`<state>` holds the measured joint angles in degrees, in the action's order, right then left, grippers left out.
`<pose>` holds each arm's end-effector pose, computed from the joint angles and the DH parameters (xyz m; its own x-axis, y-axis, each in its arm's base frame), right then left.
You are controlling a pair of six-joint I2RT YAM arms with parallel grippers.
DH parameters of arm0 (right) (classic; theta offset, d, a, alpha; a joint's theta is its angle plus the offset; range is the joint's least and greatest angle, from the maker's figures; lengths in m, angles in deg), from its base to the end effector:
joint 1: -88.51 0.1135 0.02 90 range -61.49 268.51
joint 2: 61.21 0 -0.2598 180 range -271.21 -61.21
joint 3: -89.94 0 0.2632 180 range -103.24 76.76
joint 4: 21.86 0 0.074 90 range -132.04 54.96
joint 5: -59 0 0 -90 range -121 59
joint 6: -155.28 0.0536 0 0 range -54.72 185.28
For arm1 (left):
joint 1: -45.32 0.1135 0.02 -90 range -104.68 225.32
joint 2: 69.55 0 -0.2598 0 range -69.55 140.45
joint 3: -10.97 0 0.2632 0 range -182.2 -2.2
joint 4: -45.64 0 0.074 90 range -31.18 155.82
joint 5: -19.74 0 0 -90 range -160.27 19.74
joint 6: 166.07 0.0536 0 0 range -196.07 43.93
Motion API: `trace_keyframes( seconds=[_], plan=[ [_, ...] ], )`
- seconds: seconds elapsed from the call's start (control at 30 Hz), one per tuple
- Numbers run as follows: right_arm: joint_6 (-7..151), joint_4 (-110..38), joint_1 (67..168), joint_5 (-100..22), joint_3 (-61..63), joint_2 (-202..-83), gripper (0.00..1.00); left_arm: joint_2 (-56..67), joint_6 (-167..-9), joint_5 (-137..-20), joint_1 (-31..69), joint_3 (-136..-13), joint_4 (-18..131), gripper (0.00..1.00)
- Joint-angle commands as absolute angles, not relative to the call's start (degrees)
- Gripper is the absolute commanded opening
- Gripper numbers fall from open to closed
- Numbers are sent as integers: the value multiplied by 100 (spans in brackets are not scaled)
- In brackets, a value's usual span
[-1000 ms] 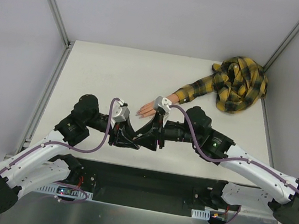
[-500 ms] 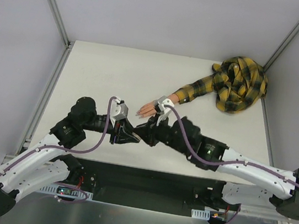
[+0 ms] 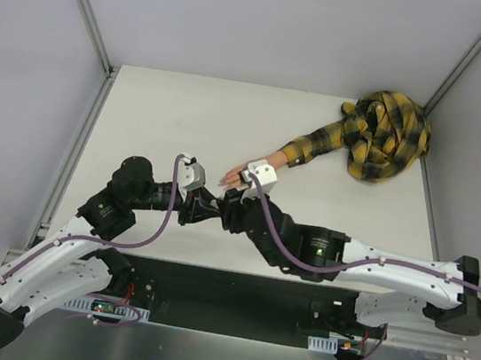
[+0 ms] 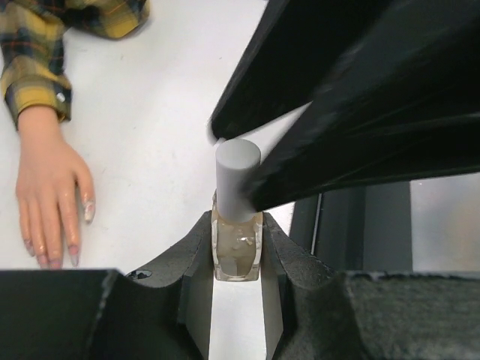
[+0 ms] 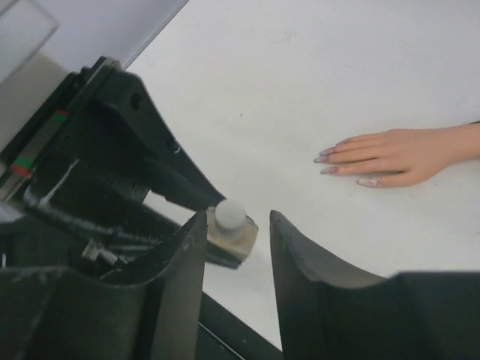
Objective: Paint the nails
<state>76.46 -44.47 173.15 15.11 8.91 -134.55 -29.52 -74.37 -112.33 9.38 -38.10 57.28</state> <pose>0.0678 0.3088 0.3690 -0.1448 -0.1045 -0.9839 -0.6087 0.7934 0.0053 0.1365 -0.1433 0.3168 -0.0077 0.0328 -0.9994 0.9783 0.2073 -0.0007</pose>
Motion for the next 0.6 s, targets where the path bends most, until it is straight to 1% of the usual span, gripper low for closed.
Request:
trace_keyframes(
  seconds=[0.0, 0.03, 0.07, 0.1, 0.13, 0.17, 0.2, 0.27, 0.3, 0.43, 0.47, 0.5, 0.57],
  plan=[
    [6828, -4567, 16868, -275, 1154, -12461, 57, -2798, -7466, -11473, 1043, -4017, 5583, 0],
    [6740, -4550, 16658, -592, 1198, -12371, 62, -2789, -7475, -11552, 1043, -4026, 5583, 0],
    [6660, -4515, 16552, -1282, 1251, -12249, 66, -2780, -7475, -11666, 1043, -4026, 5583, 0],
    [6364, -4375, 16437, -1707, 1382, -12073, 72, -2745, -7501, -11946, 1043, -4043, 5566, 0],
    [6239, -4287, 16210, -2190, 1435, -11993, 74, -2719, -7510, -12148, 1043, -4052, 5539, 0],
    [6090, -4234, 16095, -3221, 1480, -11958, 75, -2701, -7588, -12351, 1043, -4052, 5417, 0],
    [5984, -4224, 15998, -3667, 1471, -11931, 75, -2649, -7589, -12857, 1043, -4044, 5320, 0],
    [5720, -4216, 15821, -4423, 1462, -11940, 75, -2640, -7937, -13291, 1034, -3948, 5049, 0],
    [5693, -4181, 15778, -4584, 1454, -11948, 74, -2648, -8045, -13554, 1034, -3903, 4742, 0],
    [5649, -3952, 15418, -5498, 1567, -12062, 69, -2640, -8388, -13986, 1034, -3762, 4230, 0],
    [5649, -3882, 15391, -5830, 1603, -12080, 68, -2622, -8493, -14048, 1034, -3745, 4169, 0],
    [5640, -3803, 15356, -5964, 1612, -12106, 64, -2561, -8529, -14119, 1034, -3745, 4116, 0],
    [5649, -3724, 15311, -6236, 1656, -12185, 61, -2491, -8600, -14242, 1034, -3762, 4045, 0]
  ],
)
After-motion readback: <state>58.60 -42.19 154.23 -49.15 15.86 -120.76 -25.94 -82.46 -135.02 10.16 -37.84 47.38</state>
